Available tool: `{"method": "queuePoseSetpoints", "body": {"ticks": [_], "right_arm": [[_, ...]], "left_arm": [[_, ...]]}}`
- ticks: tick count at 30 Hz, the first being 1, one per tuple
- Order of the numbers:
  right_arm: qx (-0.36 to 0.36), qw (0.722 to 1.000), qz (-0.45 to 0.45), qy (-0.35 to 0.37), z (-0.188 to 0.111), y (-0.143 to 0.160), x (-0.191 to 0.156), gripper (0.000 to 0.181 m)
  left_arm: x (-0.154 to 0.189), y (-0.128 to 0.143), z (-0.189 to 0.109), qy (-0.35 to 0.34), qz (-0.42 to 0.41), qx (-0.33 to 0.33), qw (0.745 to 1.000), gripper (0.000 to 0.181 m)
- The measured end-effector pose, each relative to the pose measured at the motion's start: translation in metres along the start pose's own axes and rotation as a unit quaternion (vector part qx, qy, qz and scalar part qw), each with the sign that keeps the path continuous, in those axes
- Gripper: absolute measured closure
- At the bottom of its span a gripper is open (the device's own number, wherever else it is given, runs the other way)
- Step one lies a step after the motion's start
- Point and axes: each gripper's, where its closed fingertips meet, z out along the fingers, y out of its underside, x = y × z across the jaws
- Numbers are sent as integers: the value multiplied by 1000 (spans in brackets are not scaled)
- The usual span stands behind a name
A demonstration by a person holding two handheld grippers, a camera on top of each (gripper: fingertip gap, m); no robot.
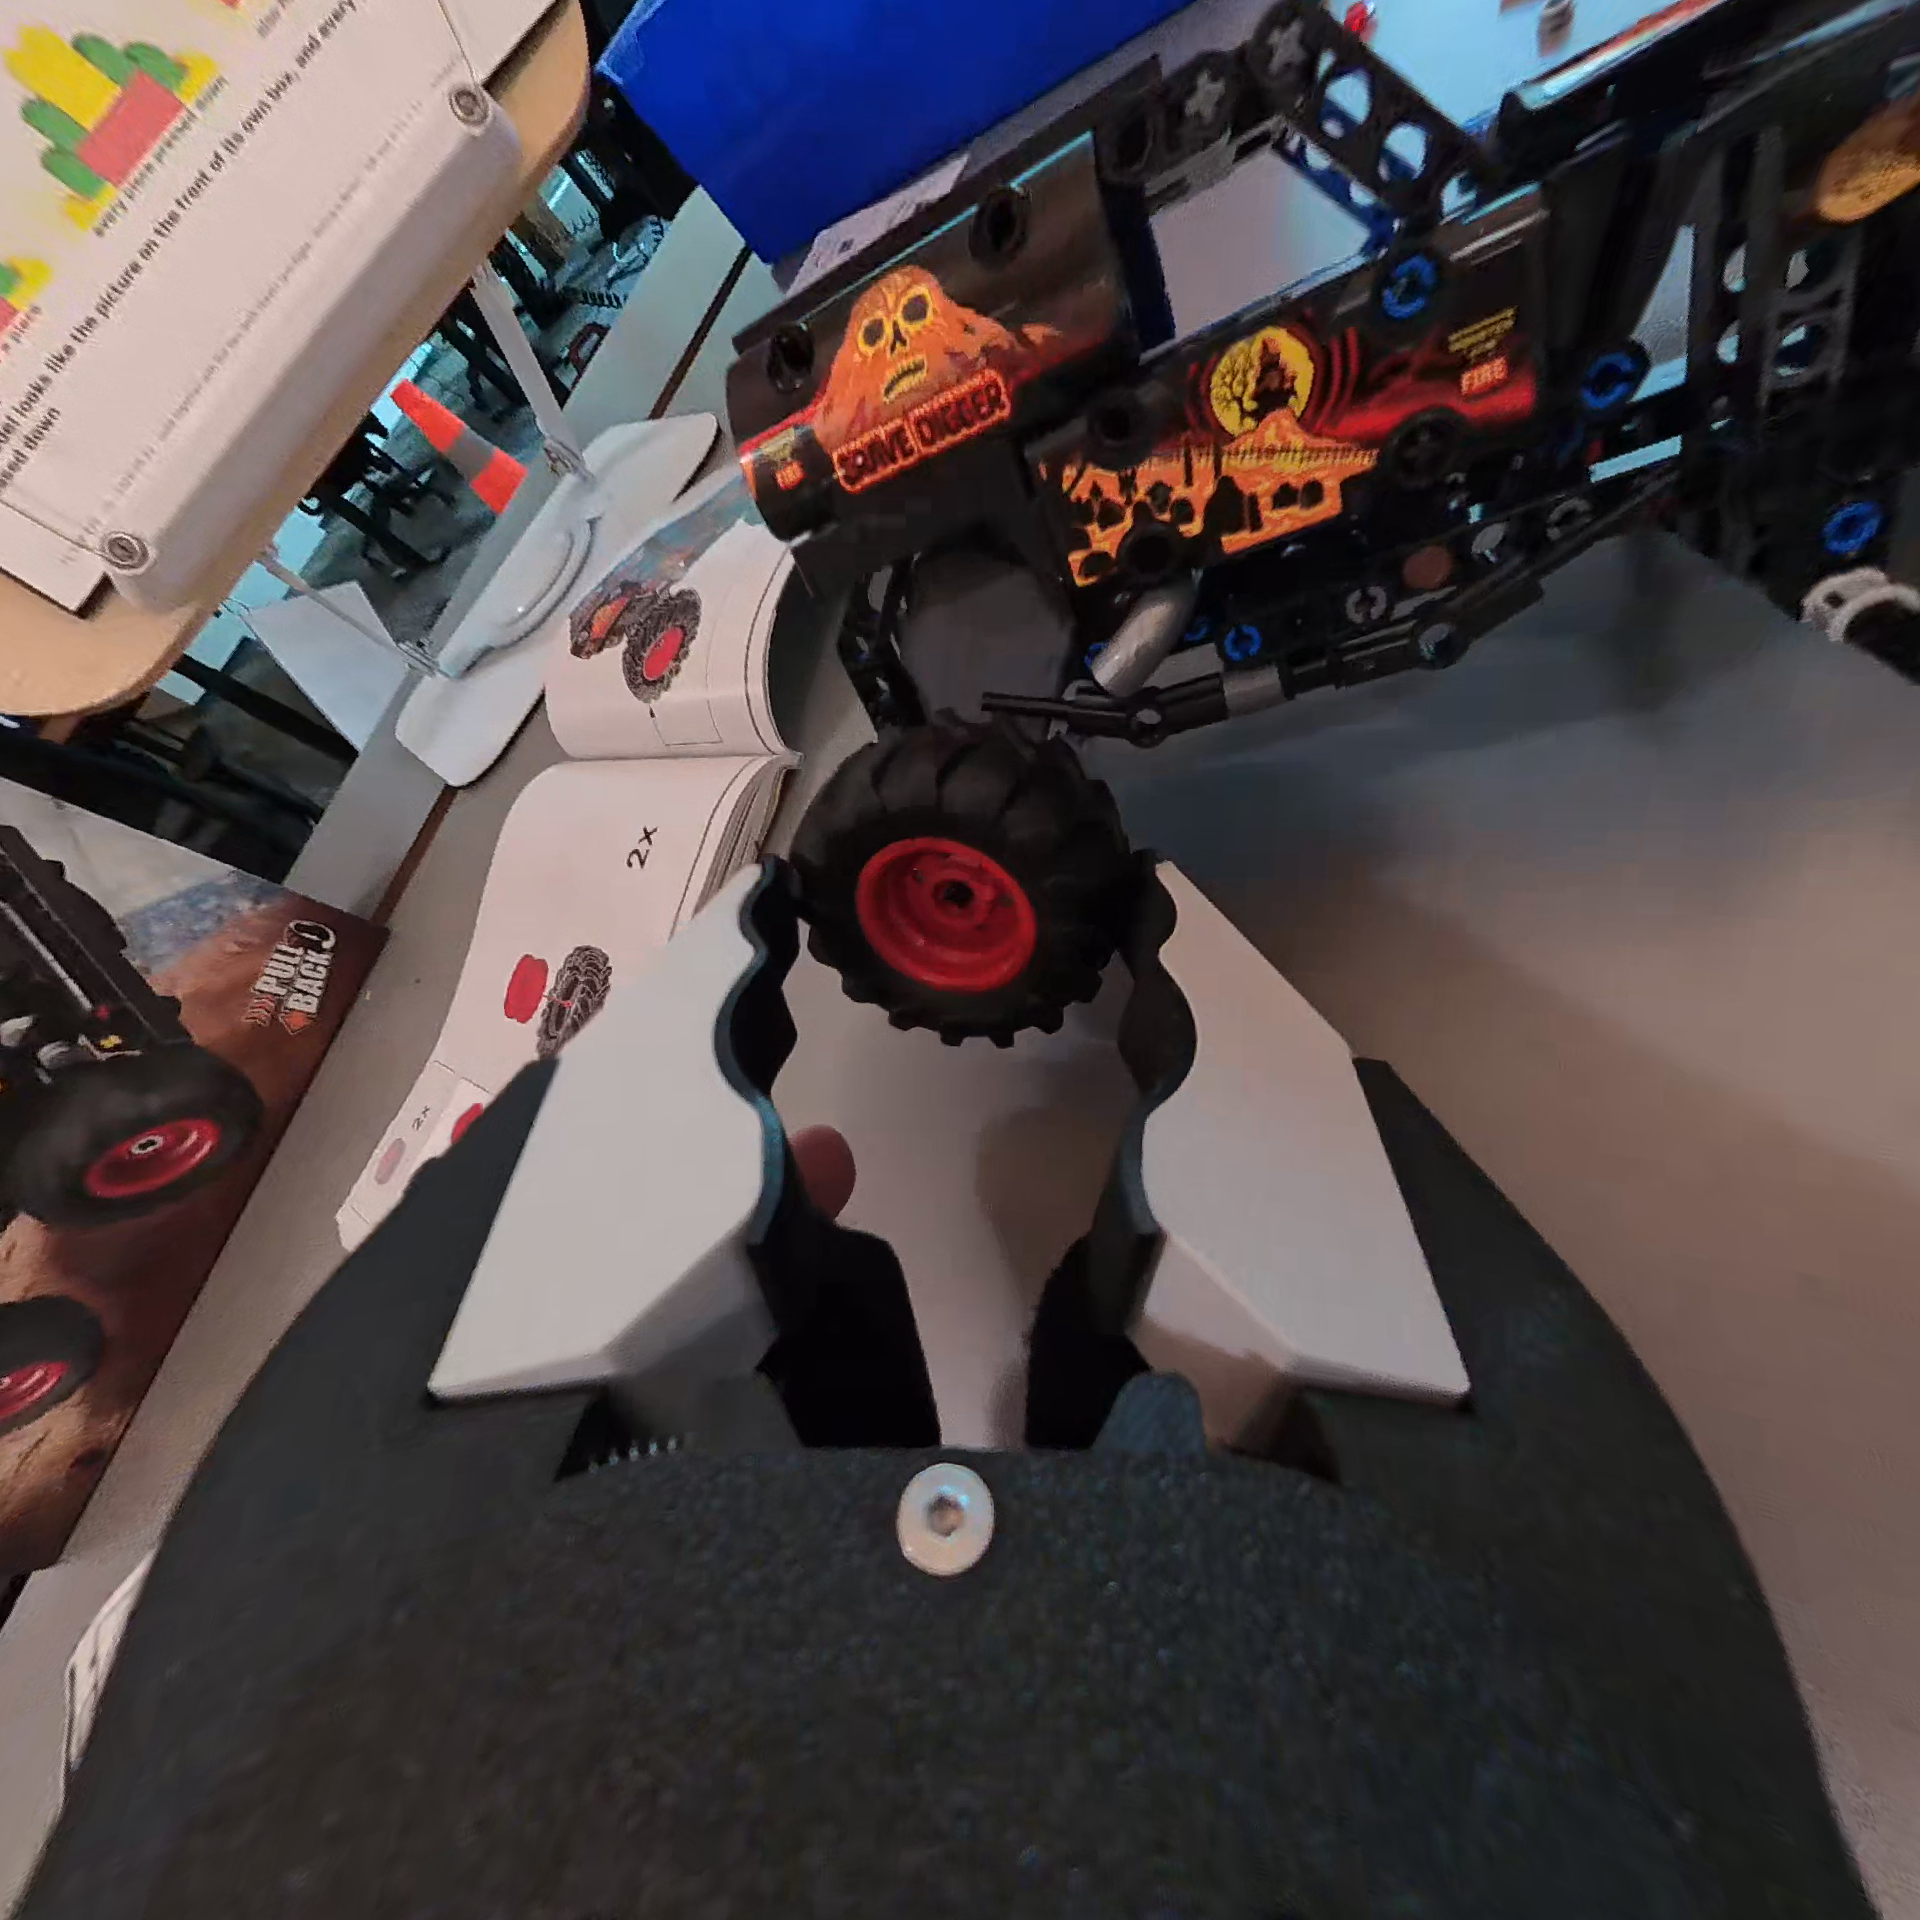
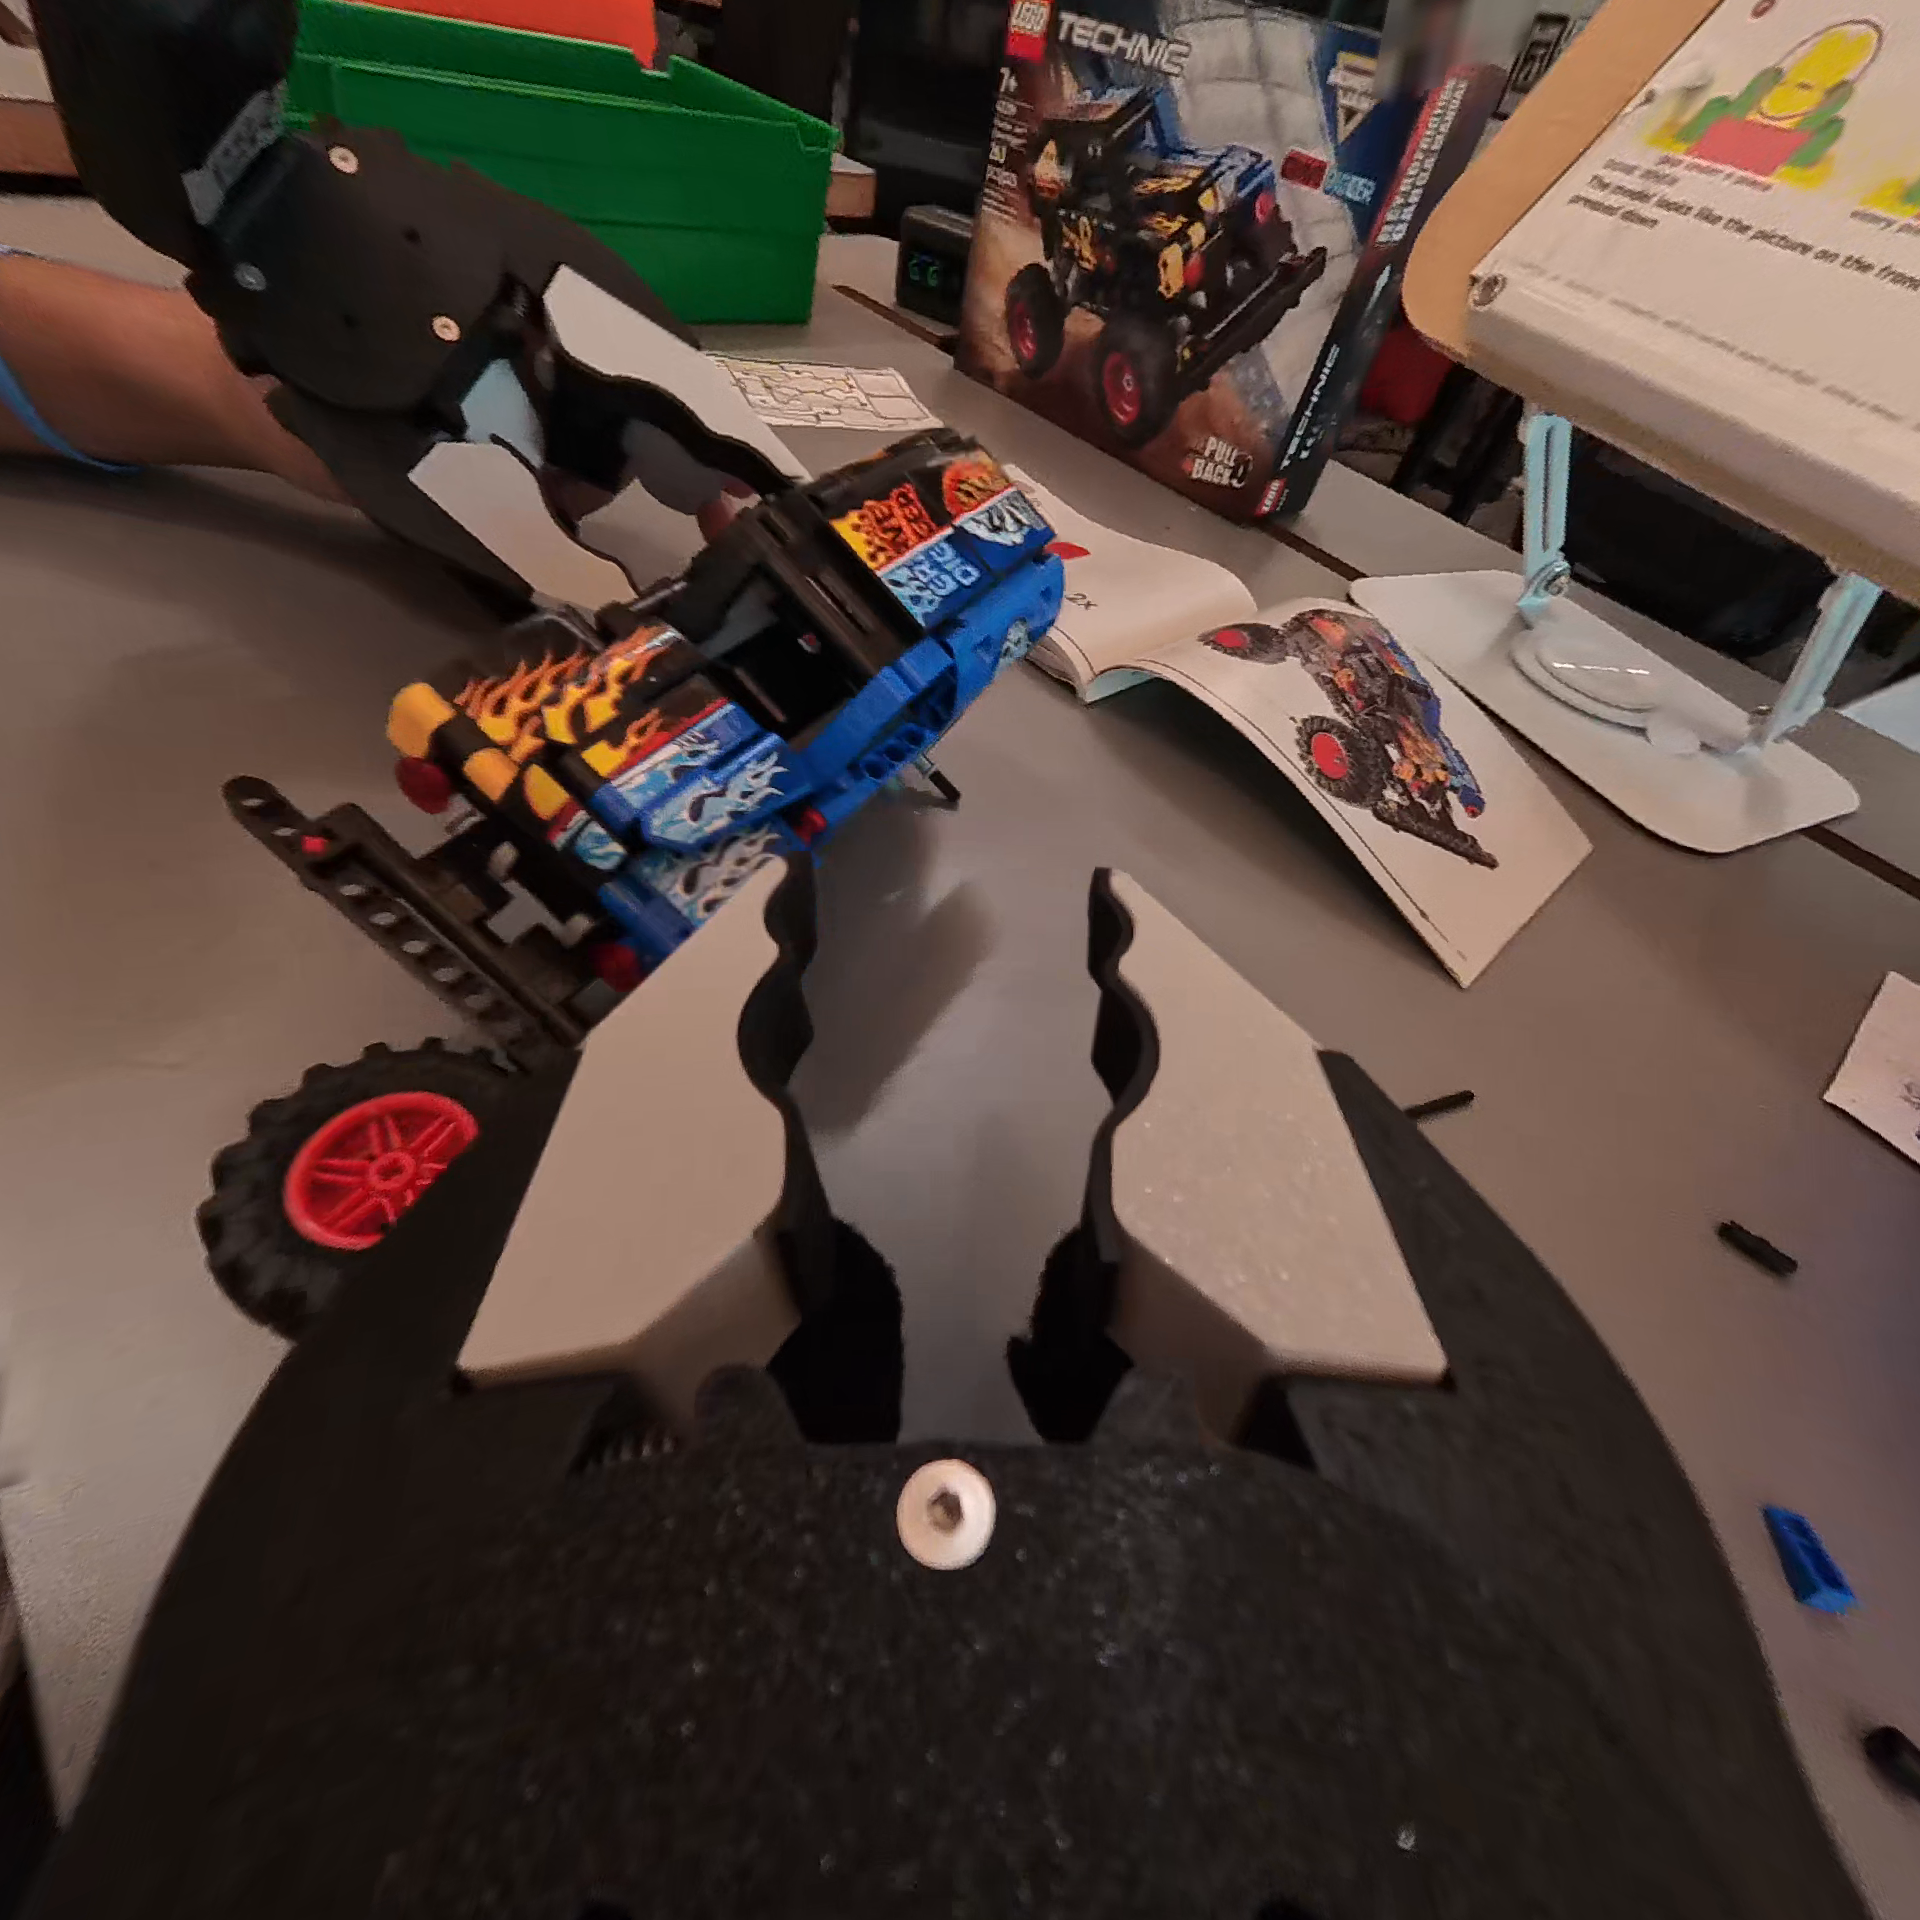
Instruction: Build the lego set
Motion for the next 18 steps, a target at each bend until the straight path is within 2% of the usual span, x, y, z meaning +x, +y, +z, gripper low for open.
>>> {"method": "queuePoseSetpoints", "body": {"ticks": [4, 9, 18], "right_arm": [[30, 999, -12, 20, -4, -9, 5, 132], [10, 1000, -15, 14, 2, -1, 4, 132], [5, 1000, 16, -10, 2, 2, 2, 132]], "left_arm": [[3, 7, 1, 15, -1, -19, 1000, 119], [4, 18, 2, 23, -3, -52, 998, 119], [5, 20, 0, 38, -30, -59, 997, 120]]}}
